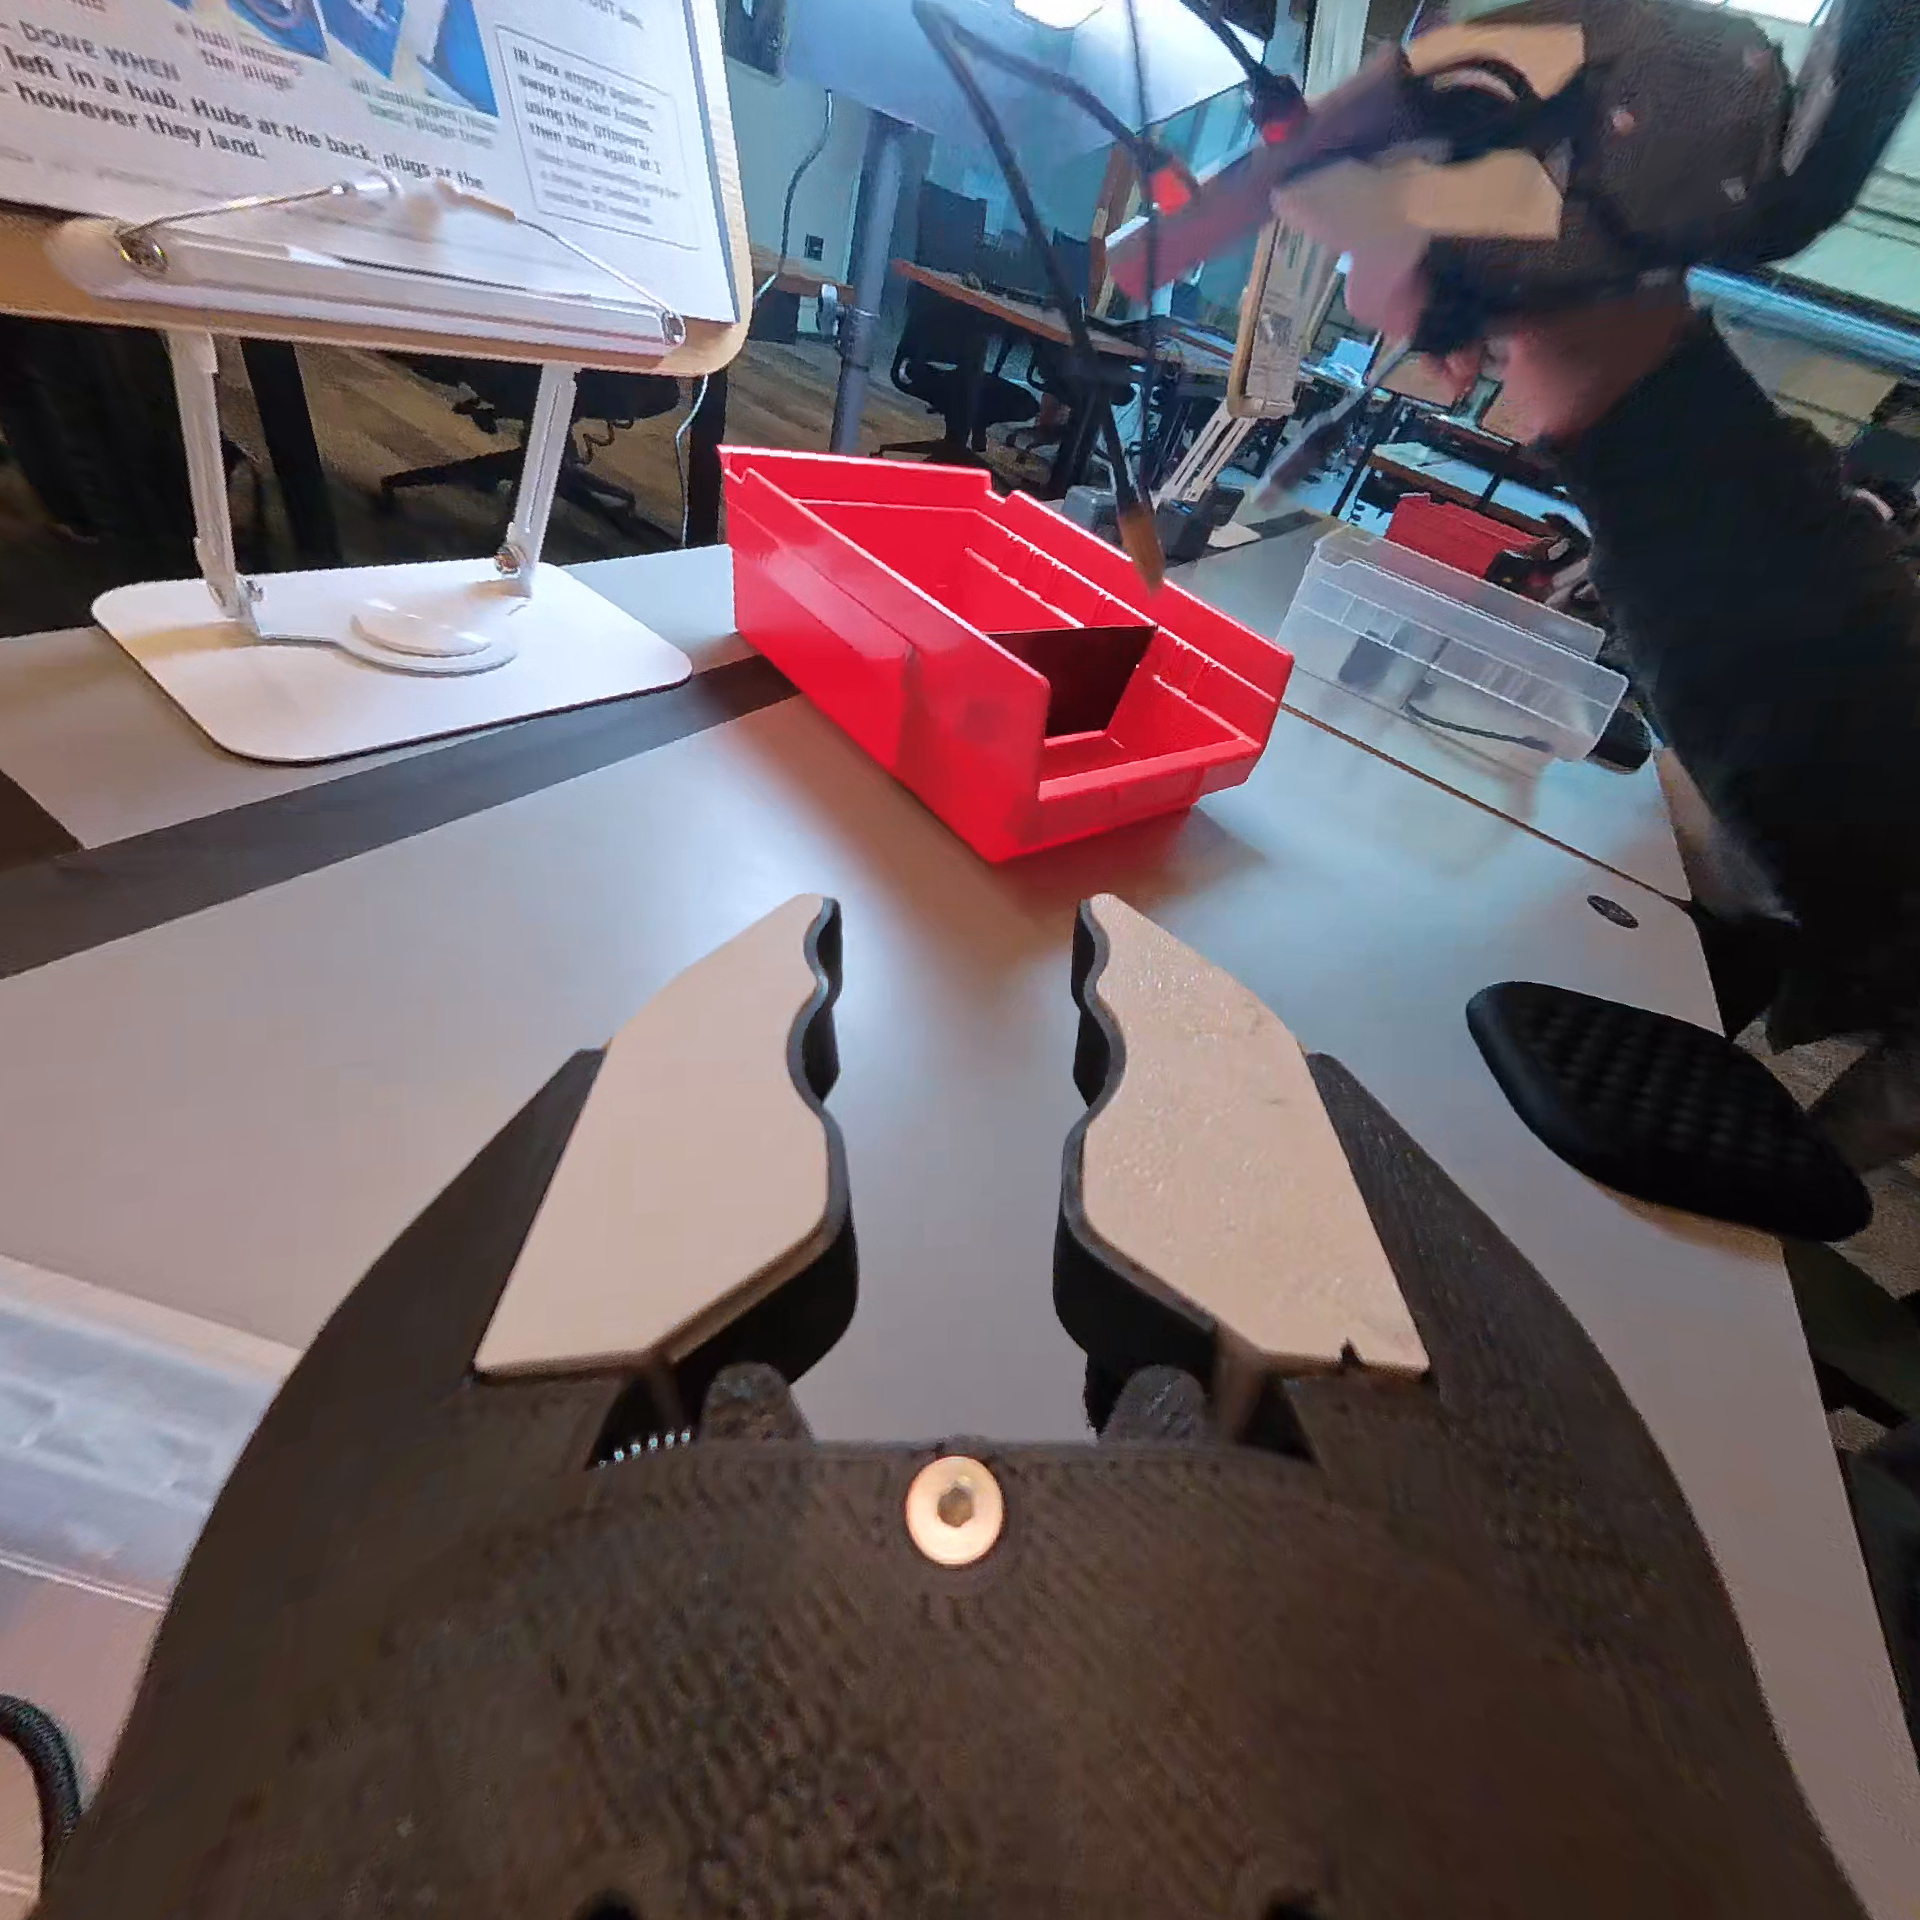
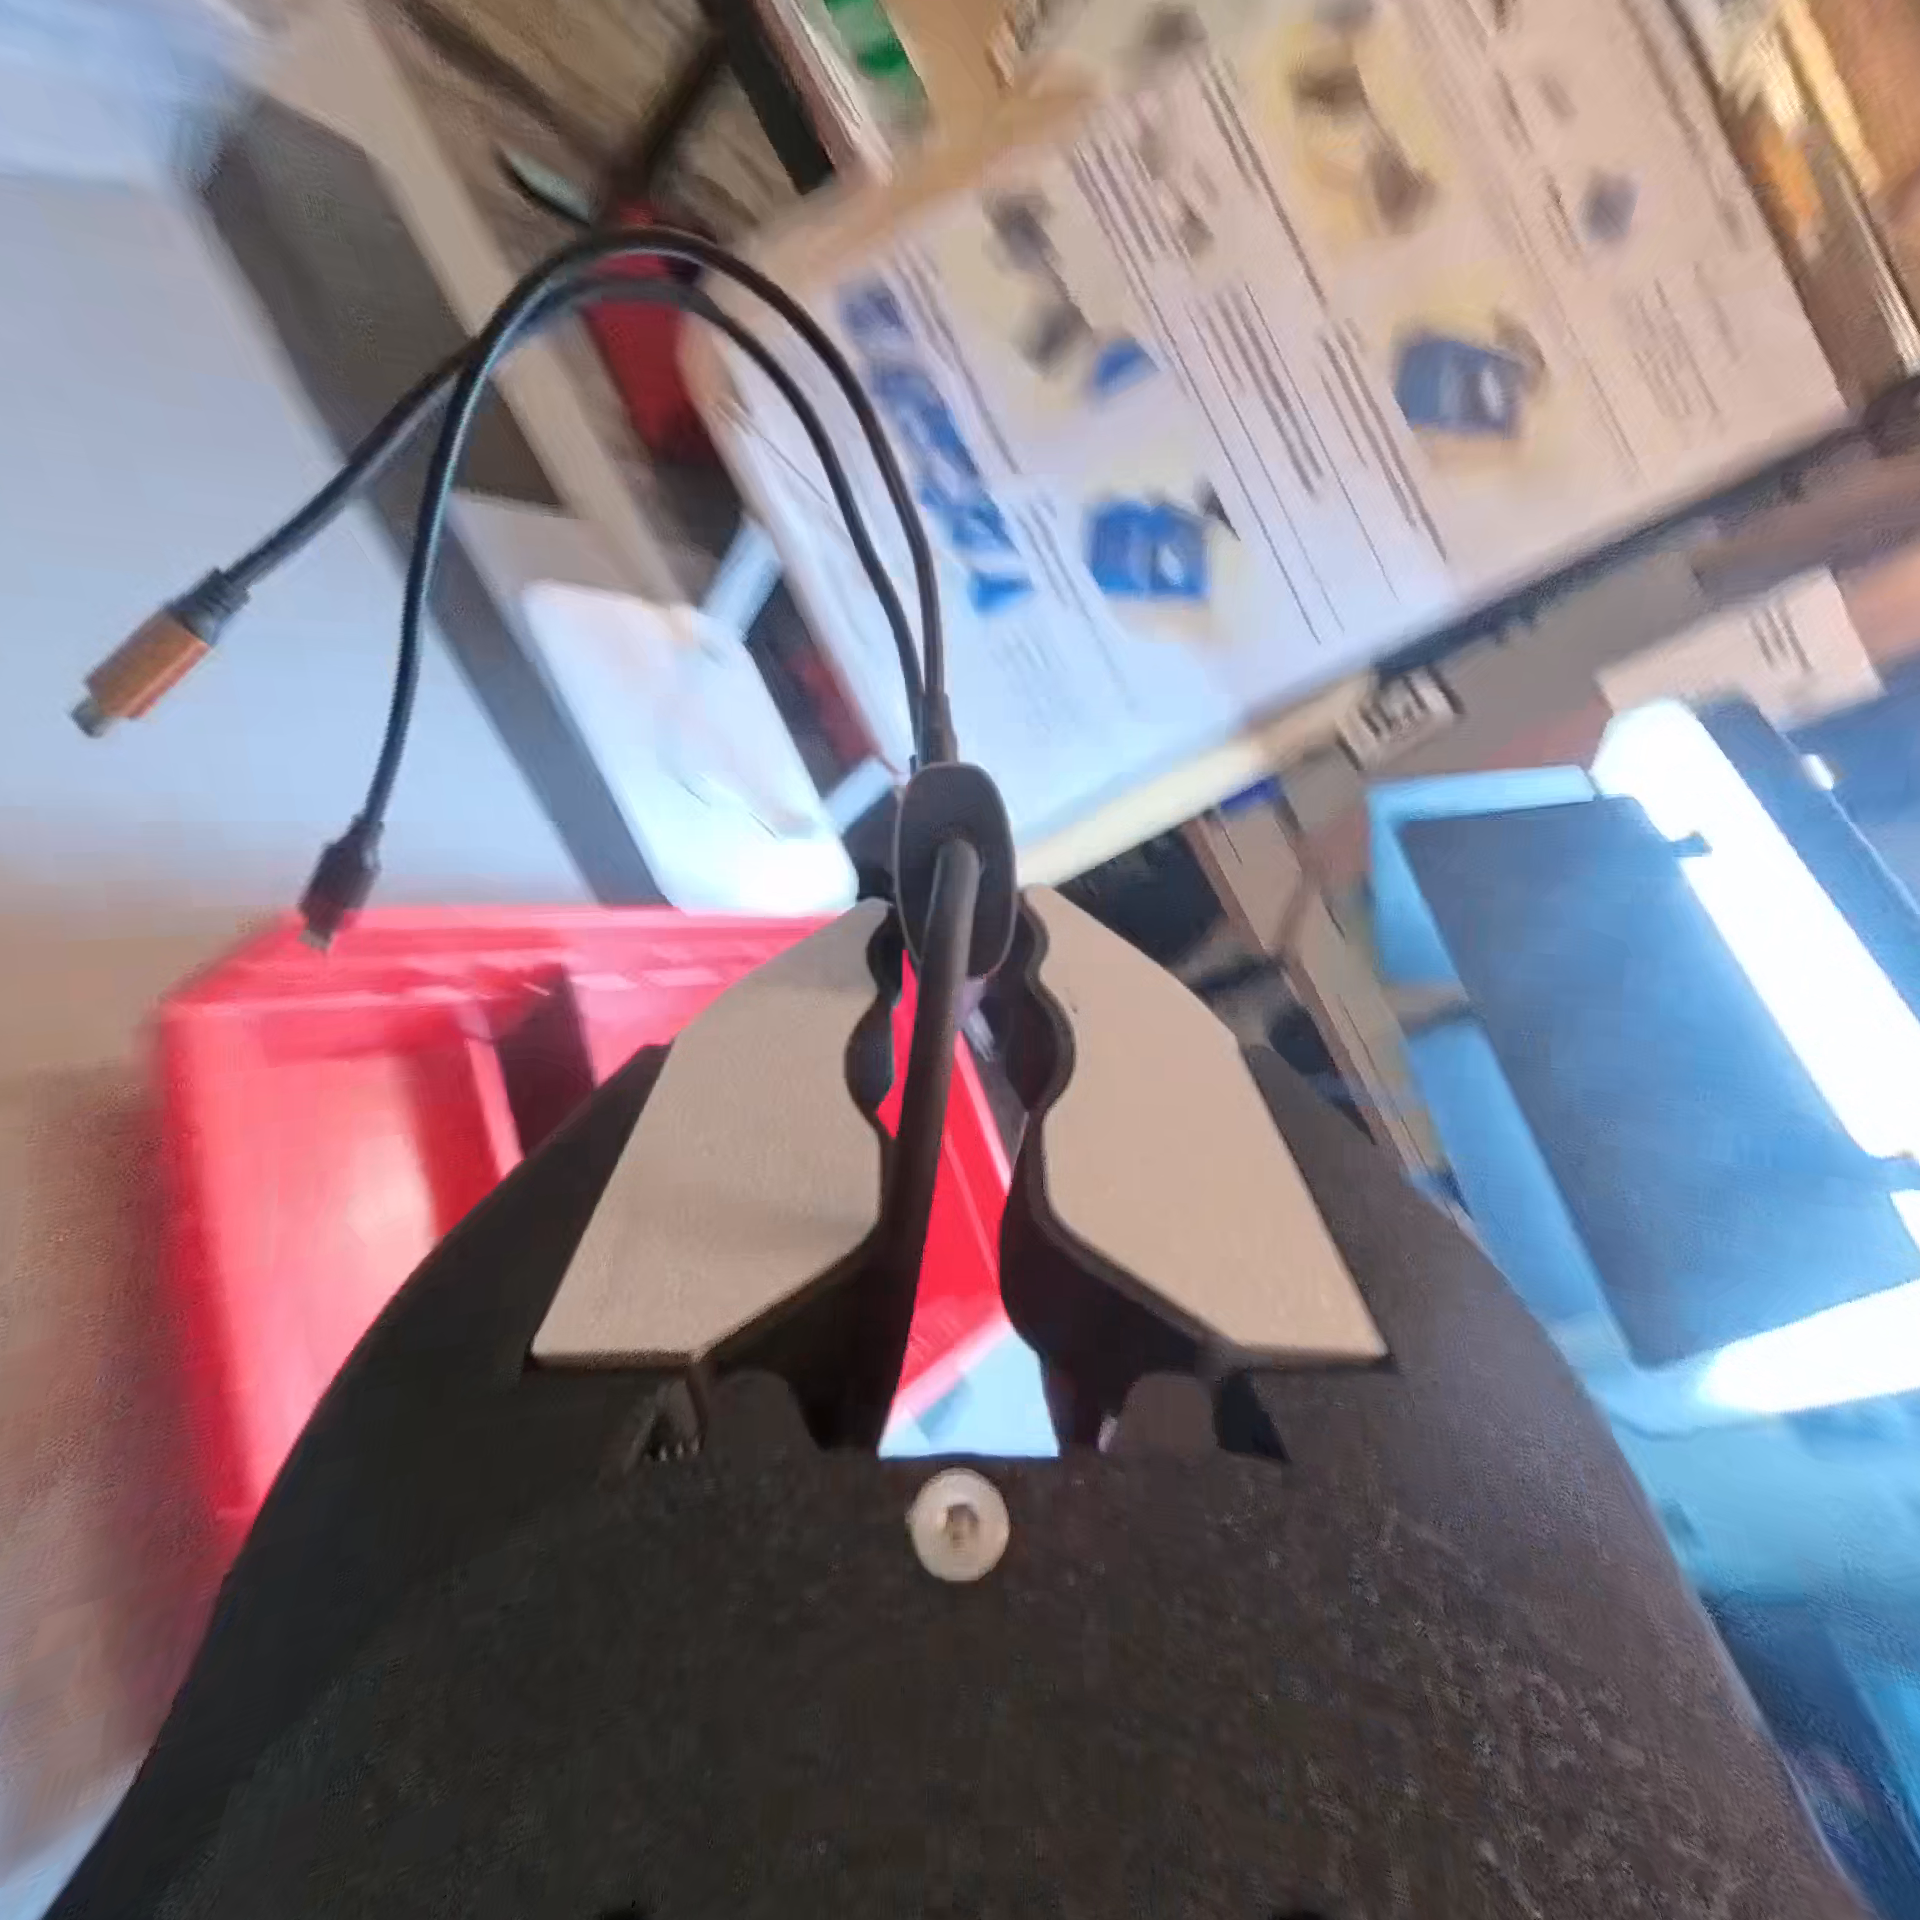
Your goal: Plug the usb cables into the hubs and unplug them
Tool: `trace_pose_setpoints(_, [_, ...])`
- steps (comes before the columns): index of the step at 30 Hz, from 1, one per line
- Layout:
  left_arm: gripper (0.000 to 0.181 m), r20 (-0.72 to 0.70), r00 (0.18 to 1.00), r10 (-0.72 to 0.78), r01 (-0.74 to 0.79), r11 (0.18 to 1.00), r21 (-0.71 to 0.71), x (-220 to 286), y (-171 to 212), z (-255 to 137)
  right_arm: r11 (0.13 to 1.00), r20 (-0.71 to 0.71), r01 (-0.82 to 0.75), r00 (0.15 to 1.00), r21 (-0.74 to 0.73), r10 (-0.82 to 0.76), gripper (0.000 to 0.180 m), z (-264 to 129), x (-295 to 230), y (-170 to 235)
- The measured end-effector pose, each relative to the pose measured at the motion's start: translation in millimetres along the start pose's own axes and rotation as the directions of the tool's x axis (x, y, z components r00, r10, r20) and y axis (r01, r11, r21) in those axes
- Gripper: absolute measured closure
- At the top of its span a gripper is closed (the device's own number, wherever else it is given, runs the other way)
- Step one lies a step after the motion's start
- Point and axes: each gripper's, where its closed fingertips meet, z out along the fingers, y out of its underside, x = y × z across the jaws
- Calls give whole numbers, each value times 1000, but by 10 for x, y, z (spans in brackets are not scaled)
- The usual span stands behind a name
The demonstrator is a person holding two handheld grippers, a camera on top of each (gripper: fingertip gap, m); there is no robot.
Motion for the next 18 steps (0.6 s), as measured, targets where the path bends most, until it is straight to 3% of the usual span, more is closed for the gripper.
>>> trace_pose_setpoints(3, [139,0,1000,-6,6,1000,-19,-32,58,20,965,-107,52,991,-259,-82,162,237,404,537])
trace_pose_setpoints(5, [139,6,1000,14,-14,1000,-25,-29,69,27,885,-119,131,972,-447,-204,162,373,489,892])
trace_pose_setpoints(8, [140,19,998,60,-59,997,-47,-10,96,42,721,-19,263,934,-641,-358,162,570,420,1302])
trace_pose_setpoints(10, [140,27,995,100,-99,993,-62,16,106,53,679,78,342,918,-649,-389,162,762,228,1414])
trace_pose_setpoints(12, [140,34,991,133,-130,989,-68,33,113,60,717,144,326,941,-616,-305,162,984,-46,1452])
trace_pose_setpoints(14, [140,38,988,149,-145,986,-85,30,146,72,786,181,215,974,-579,-134,157,1203,-325,1435])
trace_pose_setpoints(16, [140,42,987,154,-149,984,-99,16,184,85,851,231,56,970,-522,79,130,1367,-567,1290])
trace_pose_setpoints(18, [140,45,987,155,-149,983,-107,0,207,92,861,272,-115,921,-495,280,110,1439,-657,1085])
